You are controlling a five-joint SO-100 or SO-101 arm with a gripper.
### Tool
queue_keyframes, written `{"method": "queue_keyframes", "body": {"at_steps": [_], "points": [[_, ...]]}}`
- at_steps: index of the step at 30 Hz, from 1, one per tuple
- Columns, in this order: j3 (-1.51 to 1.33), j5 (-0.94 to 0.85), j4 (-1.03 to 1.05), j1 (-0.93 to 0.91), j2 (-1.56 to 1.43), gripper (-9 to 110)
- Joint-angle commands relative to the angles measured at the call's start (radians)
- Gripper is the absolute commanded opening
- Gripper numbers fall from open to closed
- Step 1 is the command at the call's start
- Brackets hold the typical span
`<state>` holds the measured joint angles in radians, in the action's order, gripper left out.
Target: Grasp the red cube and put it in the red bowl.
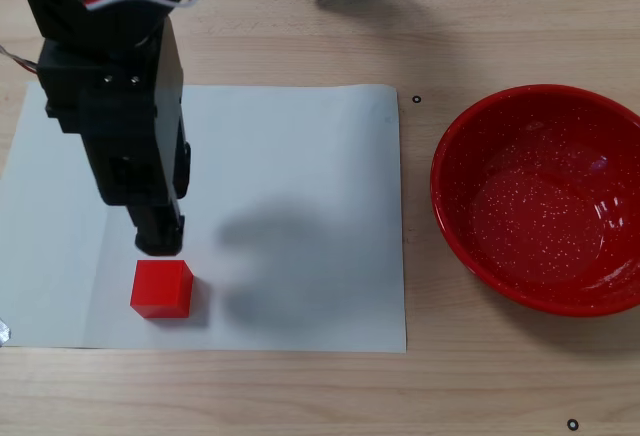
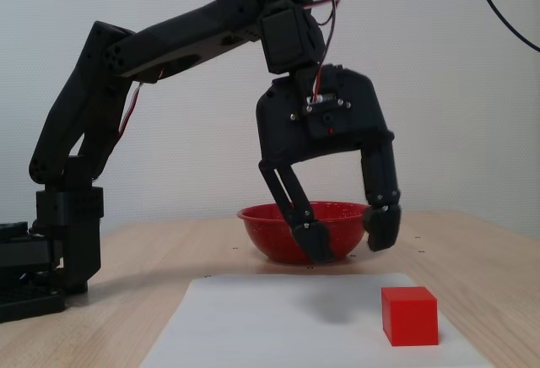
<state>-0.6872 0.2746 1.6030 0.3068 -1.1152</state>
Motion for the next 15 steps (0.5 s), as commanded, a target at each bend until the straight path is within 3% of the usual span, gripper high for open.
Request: {"method": "queue_keyframes", "body": {"at_steps": [1, 15], "points": [[0.127, 0.003, -0.038, 0.015, -0.034, 20], [0.172, -0.015, -0.112, 0.031, 0.046, 41]]}}
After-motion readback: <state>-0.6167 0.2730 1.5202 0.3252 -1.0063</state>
